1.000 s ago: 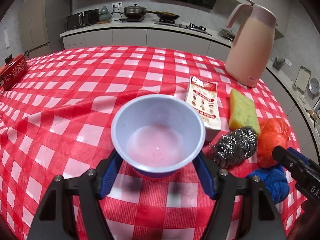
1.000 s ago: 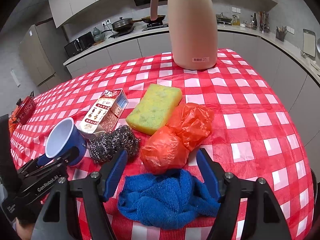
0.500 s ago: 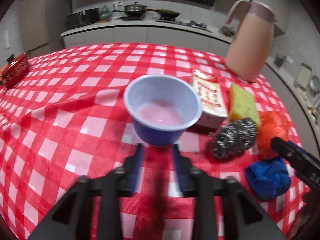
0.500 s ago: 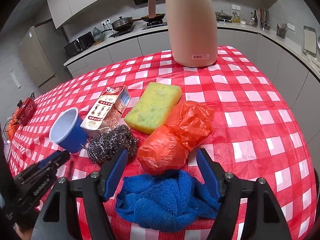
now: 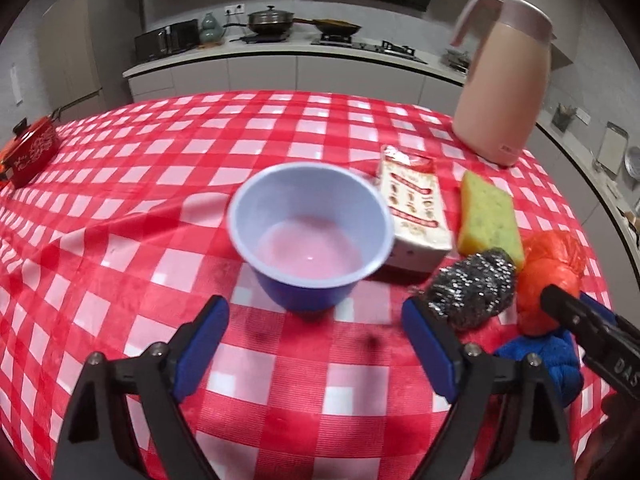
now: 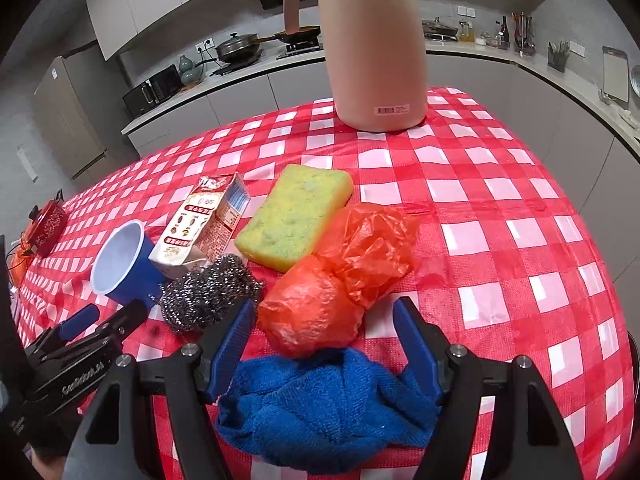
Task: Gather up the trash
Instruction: 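Grasp the blue bowl rim with the left tool while the right tool grasps the orange bags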
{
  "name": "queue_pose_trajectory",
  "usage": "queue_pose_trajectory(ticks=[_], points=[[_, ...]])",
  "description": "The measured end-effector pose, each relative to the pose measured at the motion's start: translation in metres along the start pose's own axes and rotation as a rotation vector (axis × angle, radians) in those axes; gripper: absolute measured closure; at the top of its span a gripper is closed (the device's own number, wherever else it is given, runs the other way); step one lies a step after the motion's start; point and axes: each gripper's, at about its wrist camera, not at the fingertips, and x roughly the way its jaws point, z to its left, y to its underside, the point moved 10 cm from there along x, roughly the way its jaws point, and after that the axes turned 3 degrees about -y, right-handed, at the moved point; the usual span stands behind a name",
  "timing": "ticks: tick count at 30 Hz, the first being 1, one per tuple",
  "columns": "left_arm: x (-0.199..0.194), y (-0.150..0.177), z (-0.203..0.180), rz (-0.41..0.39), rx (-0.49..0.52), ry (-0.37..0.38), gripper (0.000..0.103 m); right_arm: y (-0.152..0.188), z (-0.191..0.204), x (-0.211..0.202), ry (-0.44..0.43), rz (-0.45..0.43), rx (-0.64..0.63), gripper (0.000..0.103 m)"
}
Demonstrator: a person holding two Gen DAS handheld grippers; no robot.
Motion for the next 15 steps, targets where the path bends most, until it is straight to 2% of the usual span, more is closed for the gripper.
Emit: queue_pose_trajectory(ticks=[9, 10, 11, 12, 15], points=[[0.0, 0.002, -0.008, 0.012, 0.007, 0.016, 0.014, -0.001, -0.001, 0.012, -0.017, 0.021, 0.012, 0.031], [0.0, 0.002, -0.008, 0.011, 0.008, 0.017, 0.014, 0.0, -0.002, 0.013, -0.018, 0.02, 0.013, 0.033], [-0.001, 0.002, -0.009, 0.011, 0.009, 0.018, 0.014, 0.0, -0.001, 0.013, -0.029, 0.019, 0.017, 0.047], [-0.001, 0.002, -0.009, 0.01, 0.009, 0.017, 0.014, -0.001, -0.001, 0.014, -0.034, 0.02, 0.018, 0.057], [-0.001, 0.003, -0.008, 0.012, 0.004, 0.013, 0.014, -0.001, 0.0, 0.013, -0.034, 0.017, 0.001, 0.063]])
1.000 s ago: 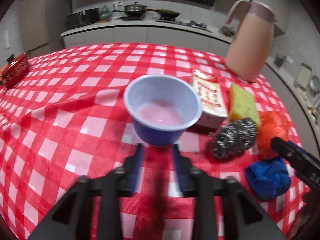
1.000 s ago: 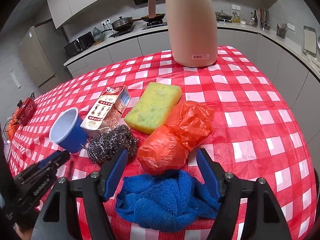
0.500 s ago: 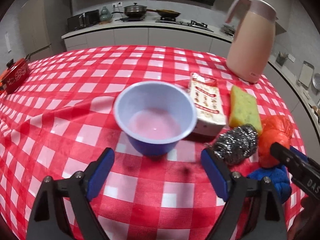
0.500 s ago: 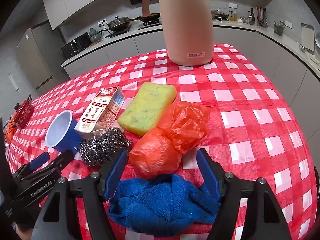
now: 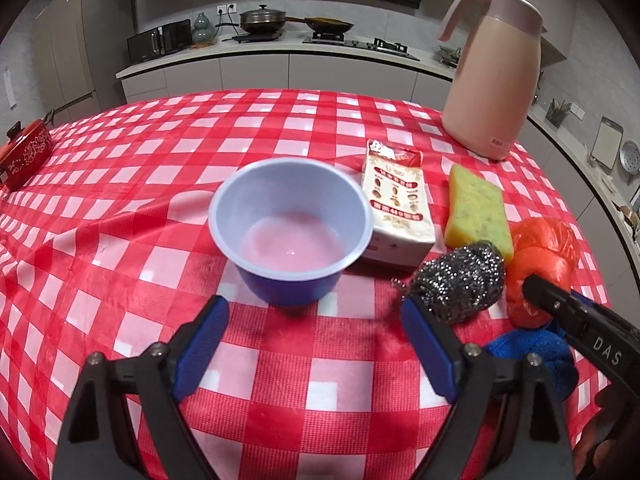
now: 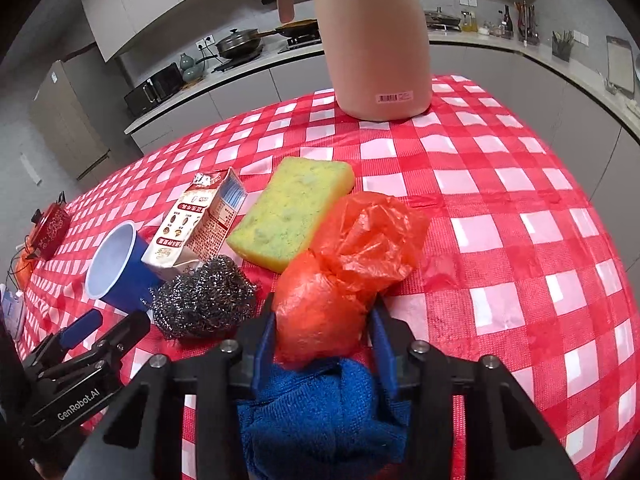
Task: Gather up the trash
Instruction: 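Grasp the blue bowl rim with the left tool while the right tool grasps the orange bags, then lift the bowl and orange bags and carry them over the bin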
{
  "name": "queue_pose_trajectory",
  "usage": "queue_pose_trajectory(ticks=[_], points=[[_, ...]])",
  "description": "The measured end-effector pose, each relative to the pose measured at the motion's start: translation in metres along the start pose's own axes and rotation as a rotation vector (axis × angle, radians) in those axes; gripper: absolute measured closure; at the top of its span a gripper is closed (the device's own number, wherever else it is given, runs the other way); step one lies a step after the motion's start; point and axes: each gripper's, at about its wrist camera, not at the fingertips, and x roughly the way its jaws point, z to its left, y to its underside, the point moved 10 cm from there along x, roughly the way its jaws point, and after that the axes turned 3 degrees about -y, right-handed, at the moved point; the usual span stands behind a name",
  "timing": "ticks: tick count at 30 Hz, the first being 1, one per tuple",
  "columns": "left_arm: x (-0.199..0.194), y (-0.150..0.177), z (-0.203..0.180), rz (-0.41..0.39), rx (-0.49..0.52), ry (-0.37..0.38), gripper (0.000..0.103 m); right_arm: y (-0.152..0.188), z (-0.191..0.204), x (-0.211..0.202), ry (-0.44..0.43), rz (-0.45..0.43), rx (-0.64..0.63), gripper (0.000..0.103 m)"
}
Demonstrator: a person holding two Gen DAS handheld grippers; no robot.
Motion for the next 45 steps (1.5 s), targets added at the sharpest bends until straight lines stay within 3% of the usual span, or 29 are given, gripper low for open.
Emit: queue_pose_trajectory(ticks=[3, 10, 17, 23, 29, 40, 41, 42, 45], points=[[0.002, -0.002, 0.001, 0.004, -0.01, -0.004, 0.014, 0.0, 0.001, -0.003, -0.011, -0.004, -0.003, 0.069], [0.002, -0.011, 0.009, -0.019, -0.03, -0.027, 0.014, -0.002, 0.003, -0.009, -0.01, -0.019, -0.025, 0.071], [0.011, -0.023, 0.012, -0.022, -0.009, -0.055, 0.013, -0.001, 0.003, -0.002, -0.007, -0.005, -0.02, 0.064], [0.021, -0.027, 0.013, -0.006, -0.015, -0.054, 0.013, -0.004, 0.001, 0.002, 0.009, -0.012, -0.017, 0.048], [0.012, -0.041, 0.011, -0.084, -0.024, -0.029, 0.013, -0.004, -0.002, 0.004, 0.018, -0.007, -0.009, 0.048], [0.013, -0.042, 0.016, -0.101, -0.063, 0.013, 0.021, -0.005, -0.005, 0.01, 0.019, -0.003, -0.002, 0.048], [0.011, -0.042, 0.017, -0.107, -0.064, 0.007, 0.021, -0.005, -0.005, 0.01, 0.018, -0.005, -0.003, 0.05], [0.01, -0.042, 0.017, -0.112, -0.063, 0.005, 0.021, -0.005, -0.004, 0.01, 0.014, -0.005, -0.006, 0.061], [0.005, -0.043, 0.018, -0.133, -0.064, 0.001, 0.022, -0.005, -0.003, 0.01, 0.007, -0.006, -0.009, 0.066]])
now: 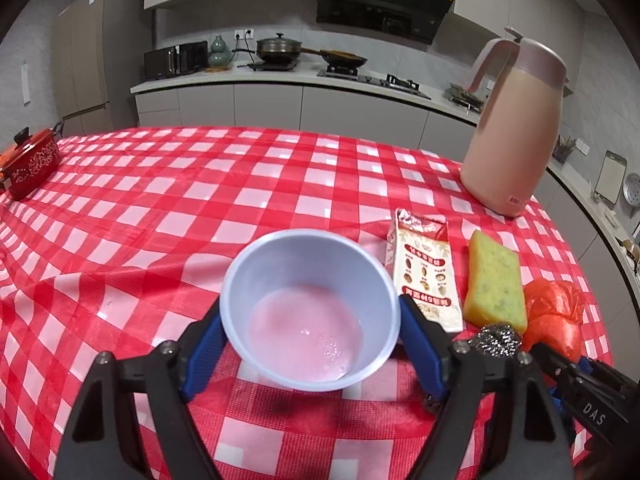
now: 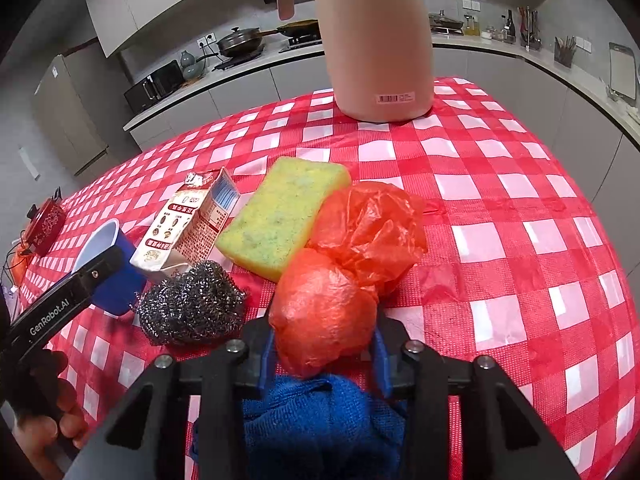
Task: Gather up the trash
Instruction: 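Lift the bowl and orange bags and carry them over the bin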
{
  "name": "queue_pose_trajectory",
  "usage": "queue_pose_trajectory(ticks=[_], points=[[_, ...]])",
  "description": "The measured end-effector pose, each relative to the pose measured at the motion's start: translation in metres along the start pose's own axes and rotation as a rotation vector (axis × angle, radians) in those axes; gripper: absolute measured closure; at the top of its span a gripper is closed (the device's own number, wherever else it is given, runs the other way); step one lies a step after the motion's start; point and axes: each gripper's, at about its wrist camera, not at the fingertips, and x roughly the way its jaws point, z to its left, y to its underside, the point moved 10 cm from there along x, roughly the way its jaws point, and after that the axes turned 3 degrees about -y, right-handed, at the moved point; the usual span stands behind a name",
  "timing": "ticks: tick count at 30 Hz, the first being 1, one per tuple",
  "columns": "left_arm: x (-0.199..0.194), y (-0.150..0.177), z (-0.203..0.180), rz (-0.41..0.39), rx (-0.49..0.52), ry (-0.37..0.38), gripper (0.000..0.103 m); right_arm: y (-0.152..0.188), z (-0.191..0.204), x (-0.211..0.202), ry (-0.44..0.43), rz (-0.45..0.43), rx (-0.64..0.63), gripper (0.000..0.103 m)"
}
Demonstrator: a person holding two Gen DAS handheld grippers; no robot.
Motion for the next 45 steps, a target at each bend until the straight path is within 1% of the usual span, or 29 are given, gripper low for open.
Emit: queue_pose_trajectory(ticks=[3, 6, 10, 15, 18, 21, 25, 27, 30, 32, 34, 36, 37, 41, 43, 45], points=[[-0.008, -0.001, 0.0, -0.01, -0.005, 0.004, 0.022, -0.001, 0.002, -0.006, -0.004, -0.021, -0.015, 0.071], [-0.019, -0.002, -0.001, -0.025, -0.007, 0.009, 0.022, -0.004, 0.004, -0.015, -0.008, -0.045, -0.028, 0.072], [-0.034, 0.001, -0.008, -0.034, 0.002, 0.019, 0.022, -0.003, 0.003, -0.027, -0.019, -0.059, -0.034, 0.073], [-0.052, 0.011, -0.027, -0.032, 0.022, 0.047, 0.022, 0.003, -0.005, -0.049, -0.021, -0.08, -0.034, 0.073], [-0.065, 0.019, -0.044, -0.032, 0.042, 0.077, 0.022, 0.009, -0.014, -0.069, -0.016, -0.101, -0.023, 0.073], [-0.079, 0.027, -0.069, -0.036, 0.072, 0.112, 0.022, 0.014, -0.029, -0.09, -0.008, -0.126, -0.01, 0.073], [-0.1, 0.042, -0.115, -0.042, 0.104, 0.159, 0.022, 0.027, -0.063, -0.118, 0.007, -0.152, 0.012, 0.073], [-0.112, 0.053, -0.149, -0.039, 0.131, 0.187, 0.022, 0.034, -0.085, -0.134, 0.016, -0.166, 0.029, 0.073], [-0.127, 0.069, -0.194, -0.037, 0.159, 0.214, 0.022, 0.046, -0.137, -0.166, 0.035, -0.189, 0.063, 0.073], [-0.14, 0.085, -0.238, -0.021, 0.172, 0.247, 0.022, 0.055, -0.171, -0.184, 0.049, -0.197, 0.085, 0.073], [-0.151, 0.099, -0.274, -0.003, 0.184, 0.282, 0.022, 0.068, -0.217, -0.207, 0.073, -0.201, 0.12, 0.073], [-0.161, 0.116, -0.318, 0.011, 0.21, 0.323, 0.022, 0.081, -0.264, -0.229, 0.107, -0.207, 0.149, 0.073], [-0.167, 0.127, -0.347, 0.025, 0.221, 0.355, 0.022, 0.087, -0.286, -0.239, 0.124, -0.207, 0.163, 0.073], [-0.177, 0.163, -0.424, 0.085, 0.259, 0.453, 0.022, 0.119, -0.373, -0.271, 0.191, -0.193, 0.216, 0.073], [-0.179, 0.182, -0.46, 0.107, 0.29, 0.482, 0.022, 0.134, -0.408, -0.28, 0.212, -0.179, 0.242, 0.073], [-0.176, 0.198, -0.485, 0.13, 0.31, 0.494, 0.022, 0.153, -0.442, -0.28, 0.221, -0.149, 0.268, 0.073]])
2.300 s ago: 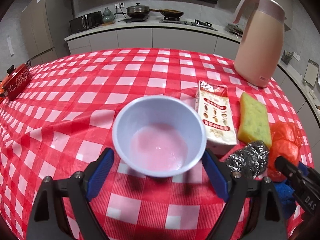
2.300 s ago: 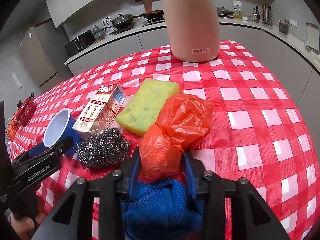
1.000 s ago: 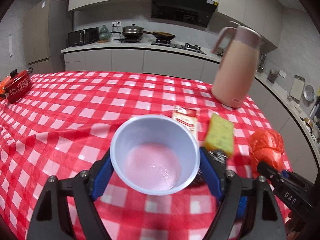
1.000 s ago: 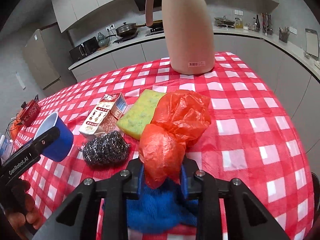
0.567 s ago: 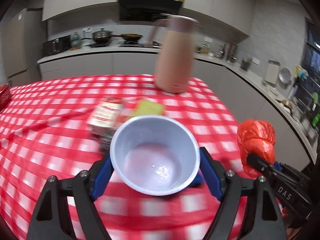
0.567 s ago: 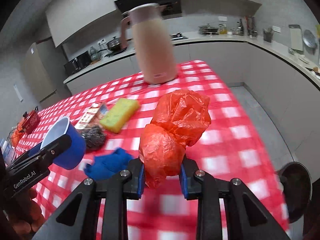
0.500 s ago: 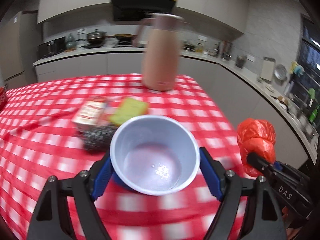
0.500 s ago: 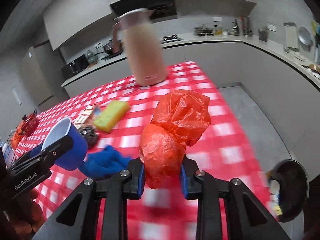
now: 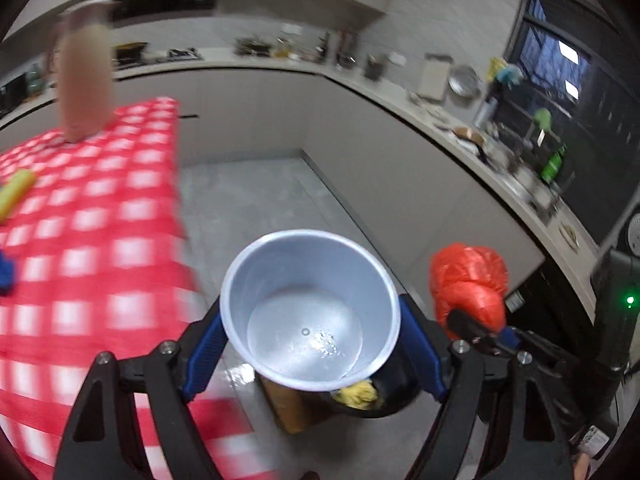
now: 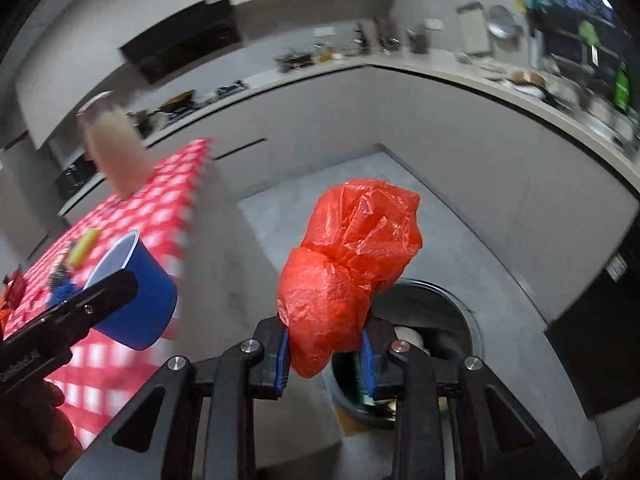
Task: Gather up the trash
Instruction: 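Lift the bowl and orange bags and carry them over the bin, then open both tools over the bin to drop bowl and bags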
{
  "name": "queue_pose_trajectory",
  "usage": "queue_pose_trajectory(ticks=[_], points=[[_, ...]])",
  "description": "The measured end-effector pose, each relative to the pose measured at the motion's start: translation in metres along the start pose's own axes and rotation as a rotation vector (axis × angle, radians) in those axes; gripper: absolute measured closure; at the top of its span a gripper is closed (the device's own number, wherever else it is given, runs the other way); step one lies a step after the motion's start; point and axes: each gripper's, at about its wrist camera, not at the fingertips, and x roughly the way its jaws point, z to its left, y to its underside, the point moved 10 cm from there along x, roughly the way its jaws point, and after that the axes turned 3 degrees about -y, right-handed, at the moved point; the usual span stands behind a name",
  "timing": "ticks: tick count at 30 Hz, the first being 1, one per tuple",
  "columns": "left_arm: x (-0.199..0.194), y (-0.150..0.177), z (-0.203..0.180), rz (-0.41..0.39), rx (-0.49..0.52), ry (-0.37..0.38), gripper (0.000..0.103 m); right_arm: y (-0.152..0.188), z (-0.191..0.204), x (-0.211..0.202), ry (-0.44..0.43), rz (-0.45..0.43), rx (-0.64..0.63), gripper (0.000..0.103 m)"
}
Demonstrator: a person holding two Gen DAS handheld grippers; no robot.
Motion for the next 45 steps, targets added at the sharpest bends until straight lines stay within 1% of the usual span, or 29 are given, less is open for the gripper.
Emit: queue_pose_trajectory(ticks=[2, 5, 7, 8, 10, 12, 13, 14, 15, 16, 18, 20, 22, 24, 25, 26, 28, 29, 31, 34, 36, 38, 39, 40, 43, 44, 45], points=[[0.025, 0.012, -0.021, 0.04, 0.009, 0.005, 0.022, 0.01, -0.025, 0.009, 0.005, 0.031, 0.011, 0.073], [0.055, 0.03, -0.035, 0.085, 0.009, -0.02, 0.021, 0.028, -0.055, 0.032, 0.01, 0.086, 0.009, 0.073], [0.076, 0.043, -0.038, 0.115, 0.013, -0.052, 0.021, 0.039, -0.072, 0.05, 0.006, 0.125, 0.007, 0.073], [0.092, 0.051, -0.037, 0.139, 0.013, -0.072, 0.021, 0.045, -0.08, 0.06, 0.003, 0.143, 0.004, 0.073], [0.113, 0.062, -0.038, 0.178, 0.006, -0.089, 0.02, 0.052, -0.092, 0.077, -0.001, 0.174, -0.004, 0.073], [0.135, 0.076, -0.038, 0.227, -0.01, -0.107, 0.02, 0.057, -0.104, 0.095, 0.009, 0.201, -0.015, 0.067], [0.144, 0.083, -0.039, 0.254, -0.018, -0.116, 0.019, 0.06, -0.107, 0.101, 0.016, 0.211, -0.02, 0.063], [0.155, 0.09, -0.036, 0.295, -0.034, -0.126, 0.019, 0.062, -0.113, 0.107, 0.028, 0.222, -0.027, 0.052], [0.16, 0.094, -0.037, 0.319, -0.042, -0.126, 0.019, 0.063, -0.117, 0.111, 0.036, 0.221, -0.024, 0.045], [0.165, 0.097, -0.037, 0.351, -0.05, -0.126, 0.019, 0.063, -0.118, 0.113, 0.031, 0.22, -0.016, 0.044], [0.162, 0.096, -0.037, 0.347, -0.048, -0.141, 0.019, 0.059, -0.122, 0.111, 0.021, 0.212, -0.008, 0.044], [0.148, 0.083, -0.039, 0.303, -0.04, -0.144, 0.017, 0.051, -0.123, 0.104, 0.021, 0.181, 0.004, 0.044], [0.137, 0.073, -0.045, 0.276, -0.028, -0.14, 0.013, 0.043, -0.12, 0.093, 0.019, 0.155, 0.02, 0.044], [0.131, 0.067, -0.05, 0.265, -0.019, -0.115, 0.01, 0.036, -0.12, 0.081, 0.025, 0.127, 0.032, 0.044], [0.128, 0.066, -0.053, 0.263, -0.008, -0.105, 0.006, 0.033, -0.119, 0.076, 0.026, 0.116, 0.035, 0.044], [0.129, 0.067, -0.06, 0.278, 0.015, -0.093, 0.004, 0.029, -0.118, 0.07, 0.035, 0.101, 0.039, 0.044], [0.131, 0.07, -0.061, 0.309, 0.034, -0.08, 0.004, 0.026, -0.119, 0.064, 0.048, 0.086, 0.046, 0.044], [0.128, 0.07, -0.064, 0.305, 0.037, -0.073, 0.004, 0.026, -0.12, 0.06, 0.056, 0.082, 0.051, 0.044], [0.122, 0.064, -0.064, 0.278, 0.03, -0.078, 0.004, 0.028, -0.123, 0.054, 0.068, 0.084, 0.06, 0.044], [0.11, 0.054, -0.054, 0.239, 0.018, -0.098, 0.004, 0.031, -0.124, 0.049, 0.077, 0.094, 0.076, 0.044], [0.1, 0.045, -0.046, 0.226, 0.01, -0.112, 0.004, 0.029, -0.118, 0.044, 0.074, 0.089, 0.072, 0.044], [0.083, 0.037, -0.039, 0.213, -0.001, -0.118, 0.004, 0.022, -0.109, 0.037, 0.072, 0.073, 0.063, 0.044], [0.081, 0.034, -0.034, 0.205, -0.003, -0.119, 0.004, 0.018, -0.103, 0.032, 0.066, 0.063, 0.061, 0.044], [0.067, 0.028, -0.031, 0.19, -0.008, -0.116, 0.004, 0.016, -0.099, 0.029, 0.062, 0.056, 0.059, 0.044], [0.039, 0.013, -0.022, 0.153, -0.015, -0.104, 0.004, 0.005, -0.074, 0.016, 0.041, 0.032, 0.052, 0.044], [0.028, 0.009, -0.017, 0.141, -0.013, -0.104, 0.004, 0.001, -0.063, 0.011, 0.028, 0.024, 0.049, 0.043], [0.025, 0.008, -0.013, 0.135, -0.012, -0.106, 0.004, -0.003, -0.051, 0.006, 0.016, 0.017, 0.044, 0.041]])
